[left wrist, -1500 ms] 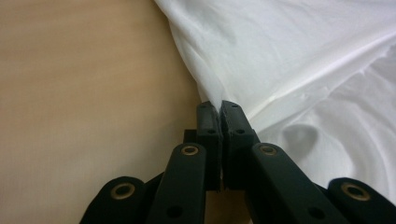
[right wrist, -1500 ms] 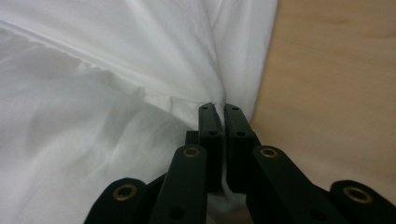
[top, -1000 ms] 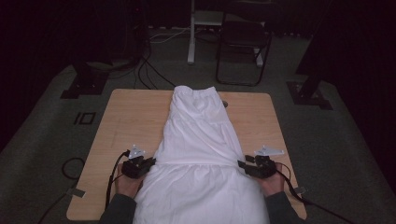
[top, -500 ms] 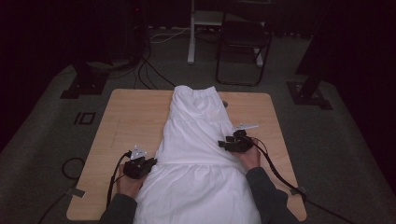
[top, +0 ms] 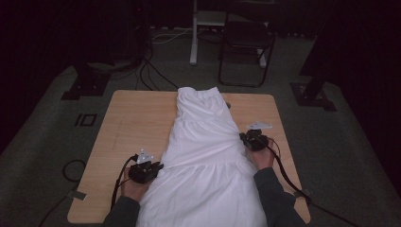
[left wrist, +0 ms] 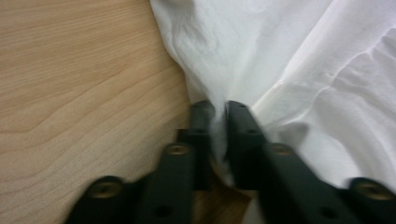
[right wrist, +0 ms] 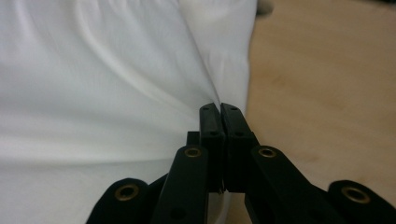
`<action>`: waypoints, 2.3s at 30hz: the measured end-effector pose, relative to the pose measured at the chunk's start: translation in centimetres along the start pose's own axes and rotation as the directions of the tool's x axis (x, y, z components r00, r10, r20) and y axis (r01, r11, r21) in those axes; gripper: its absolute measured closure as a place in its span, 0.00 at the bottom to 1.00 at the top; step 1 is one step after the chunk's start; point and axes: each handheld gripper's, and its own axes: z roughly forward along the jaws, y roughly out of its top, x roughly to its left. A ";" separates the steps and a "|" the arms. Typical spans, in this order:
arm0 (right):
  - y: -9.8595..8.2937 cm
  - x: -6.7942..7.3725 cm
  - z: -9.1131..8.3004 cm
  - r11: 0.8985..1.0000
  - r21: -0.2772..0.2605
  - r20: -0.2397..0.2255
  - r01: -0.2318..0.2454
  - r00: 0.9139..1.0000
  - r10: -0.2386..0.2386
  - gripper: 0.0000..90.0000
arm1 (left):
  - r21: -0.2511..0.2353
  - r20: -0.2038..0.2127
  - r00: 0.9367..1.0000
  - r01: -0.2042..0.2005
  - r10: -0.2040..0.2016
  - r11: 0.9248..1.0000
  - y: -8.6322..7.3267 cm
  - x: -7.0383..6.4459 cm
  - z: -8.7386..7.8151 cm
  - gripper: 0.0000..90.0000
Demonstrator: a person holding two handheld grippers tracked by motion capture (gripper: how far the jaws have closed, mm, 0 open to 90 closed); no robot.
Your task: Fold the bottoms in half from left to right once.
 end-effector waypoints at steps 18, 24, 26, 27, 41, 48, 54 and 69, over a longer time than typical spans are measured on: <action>-2.0 -0.5 2.3 0.997 0.062 -0.019 -0.055 0.998 0.056 0.96 | 0.085 -0.025 1.000 0.009 -0.006 0.996 8.3 1.9 7.2 0.47; -2.2 -0.4 2.2 0.996 0.052 -0.014 -0.067 0.998 0.068 0.96 | 0.066 -0.007 1.000 0.011 -0.010 0.998 7.3 1.8 7.3 0.91; -2.5 -0.1 2.0 0.996 0.052 -0.013 -0.069 0.997 0.070 0.96 | 0.057 -0.014 1.000 0.005 -0.004 0.998 6.7 1.6 6.9 0.95; -2.7 0.2 1.7 0.997 0.052 -0.017 -0.063 0.998 0.064 0.97 | 0.052 -0.013 1.000 0.007 -0.006 0.999 6.4 1.5 6.7 0.96; -7.5 3.0 -3.8 0.998 0.054 -0.110 -0.034 0.993 0.040 0.97 | 0.023 0.021 1.000 -0.002 0.001 1.000 1.2 -1.7 2.3 0.95; -7.3 3.3 -5.0 0.999 0.047 -0.126 -0.029 0.991 0.034 0.74 | 0.019 0.027 1.000 -0.005 0.004 1.000 1.1 -1.9 2.3 0.92; -3.4 2.1 -3.8 0.998 -0.033 -0.185 -0.053 0.982 0.046 0.66 | 0.016 0.023 1.000 -0.008 0.008 1.000 1.2 -1.8 2.4 0.88; 1.2 4.5 4.2 0.999 0.041 -0.264 0.024 0.965 -0.012 0.62 | -0.003 0.055 0.998 -0.036 0.036 0.999 1.3 -2.3 2.0 0.98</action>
